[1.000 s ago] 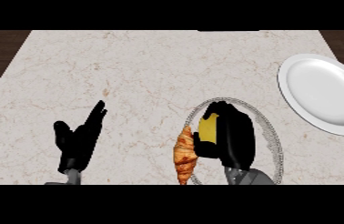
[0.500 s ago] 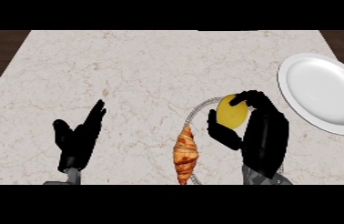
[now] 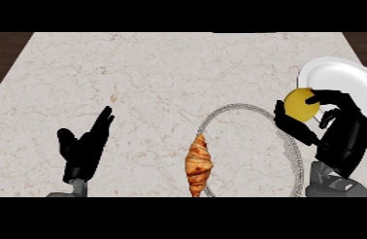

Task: Pick the lemon from the placemat and place it in the plate

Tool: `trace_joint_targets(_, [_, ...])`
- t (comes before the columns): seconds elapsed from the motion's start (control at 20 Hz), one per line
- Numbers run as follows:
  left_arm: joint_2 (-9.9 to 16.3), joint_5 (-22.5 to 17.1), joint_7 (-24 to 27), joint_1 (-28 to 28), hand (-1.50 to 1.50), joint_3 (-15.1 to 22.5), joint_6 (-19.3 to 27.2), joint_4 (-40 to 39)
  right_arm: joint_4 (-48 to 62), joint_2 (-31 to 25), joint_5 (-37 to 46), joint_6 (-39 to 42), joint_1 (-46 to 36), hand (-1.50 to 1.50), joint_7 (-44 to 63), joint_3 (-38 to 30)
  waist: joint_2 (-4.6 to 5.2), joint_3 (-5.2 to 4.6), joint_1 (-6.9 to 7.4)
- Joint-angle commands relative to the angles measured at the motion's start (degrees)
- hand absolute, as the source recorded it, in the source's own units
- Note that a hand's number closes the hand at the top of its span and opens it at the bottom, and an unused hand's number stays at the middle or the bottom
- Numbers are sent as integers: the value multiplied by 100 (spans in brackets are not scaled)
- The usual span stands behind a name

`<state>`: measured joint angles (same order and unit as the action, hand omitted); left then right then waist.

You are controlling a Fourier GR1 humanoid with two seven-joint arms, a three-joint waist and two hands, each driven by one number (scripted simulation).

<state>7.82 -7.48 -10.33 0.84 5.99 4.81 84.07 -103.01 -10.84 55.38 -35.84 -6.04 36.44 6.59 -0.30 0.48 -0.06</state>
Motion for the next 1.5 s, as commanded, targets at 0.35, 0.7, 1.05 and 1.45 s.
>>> trace_joint_targets(0.35, [190, -57, -499, -30, 0, -106, -172, 75, 2685, -1156, -2268, -1050, -800, 150, -2322, -1812, 57, -34, 93])
trace_joint_targets(0.7, [-76, 24, -282, 212, 0, 90, -145, 66, 4763, -1944, -3557, -501, -1724, 150, -4113, -2773, 73, -29, 153])
trace_joint_targets(1.05, [-181, 131, -145, -179, 0, 74, -103, -272, 6822, -2515, -3109, 286, -2382, -150, -3656, -2614, 157, -36, 299])
trace_joint_targets(1.45, [-252, 151, -395, -190, 0, 152, -53, -62, 8027, -2621, -3801, 1354, -2845, -150, -5270, -3134, 152, -5, 292])
